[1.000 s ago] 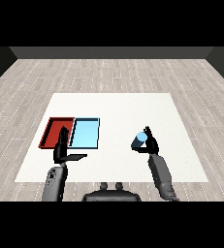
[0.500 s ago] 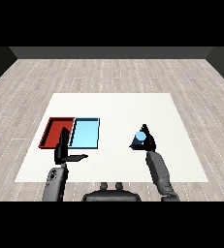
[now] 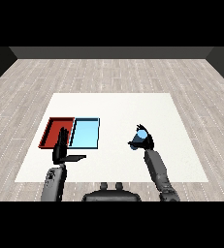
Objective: Pick the blue can and put it in the blue box
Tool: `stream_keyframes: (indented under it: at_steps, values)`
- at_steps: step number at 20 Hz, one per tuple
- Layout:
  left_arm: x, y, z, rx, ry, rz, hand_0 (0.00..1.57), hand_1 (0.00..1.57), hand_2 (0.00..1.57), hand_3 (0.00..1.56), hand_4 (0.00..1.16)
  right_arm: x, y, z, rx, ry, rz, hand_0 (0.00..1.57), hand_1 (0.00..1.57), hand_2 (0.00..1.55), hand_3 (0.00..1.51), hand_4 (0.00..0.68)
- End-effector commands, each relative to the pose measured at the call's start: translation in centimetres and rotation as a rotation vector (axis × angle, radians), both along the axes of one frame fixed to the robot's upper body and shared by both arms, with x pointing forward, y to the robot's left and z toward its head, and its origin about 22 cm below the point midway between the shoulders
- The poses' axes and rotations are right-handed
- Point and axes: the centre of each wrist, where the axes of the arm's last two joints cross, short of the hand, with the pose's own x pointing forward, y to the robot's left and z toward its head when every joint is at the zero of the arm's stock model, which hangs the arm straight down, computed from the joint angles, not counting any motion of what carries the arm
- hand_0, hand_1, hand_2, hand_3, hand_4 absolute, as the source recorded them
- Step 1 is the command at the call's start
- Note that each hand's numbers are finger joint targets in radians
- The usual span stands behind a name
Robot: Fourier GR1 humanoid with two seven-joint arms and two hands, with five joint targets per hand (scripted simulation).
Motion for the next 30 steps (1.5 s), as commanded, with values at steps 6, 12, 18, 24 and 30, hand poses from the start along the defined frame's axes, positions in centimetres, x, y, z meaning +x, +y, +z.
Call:
stream_keyframes:
  at_steps: [6, 12, 18, 24, 30]
  values:
    - [-0.1, 1.5, 0.3, 0.012, -0.017, 0.014, 0.0, 0.0, 0.0, 0.0, 0.0, 0.0, 0.8, 0.1, -0.058, 0.04, -0.061, 1.46, 1.46, 1.46, 1.44, 0.543]
    - [1.6, -0.2, 1.7, 0.014, -0.019, -0.015, 0.0, 0.0, 0.0, 0.0, 0.0, -1.4, 0.7, 1.4, -0.082, -0.047, -0.014, 1.46, 1.46, 1.47, 1.32, 0.448]
    - [-0.2, -2.0, 0.2, -0.01, 0.009, -0.036, 0.0, 0.0, 0.0, 0.0, 0.0, 1.8, 3.2, 4.3, -0.191, -0.16, -0.033, 1.45, 1.45, 1.47, 1.37, 0.498]
    - [1.4, -2.2, -1.2, 0.012, 0.032, -0.112, 0.0, 0.0, 0.0, 0.0, 0.0, 0.5, 4.0, 7.5, -0.139, -0.219, 0.021, 1.46, 1.46, 1.49, 1.39, 0.525]
    - [1.9, -6.7, 1.0, -0.027, 0.043, -0.142, 0.0, 0.0, 0.0, 0.0, 0.0, 0.8, 5.4, 8.6, -0.14, -0.267, 0.067, 1.44, 1.44, 1.47, 1.34, 0.556]
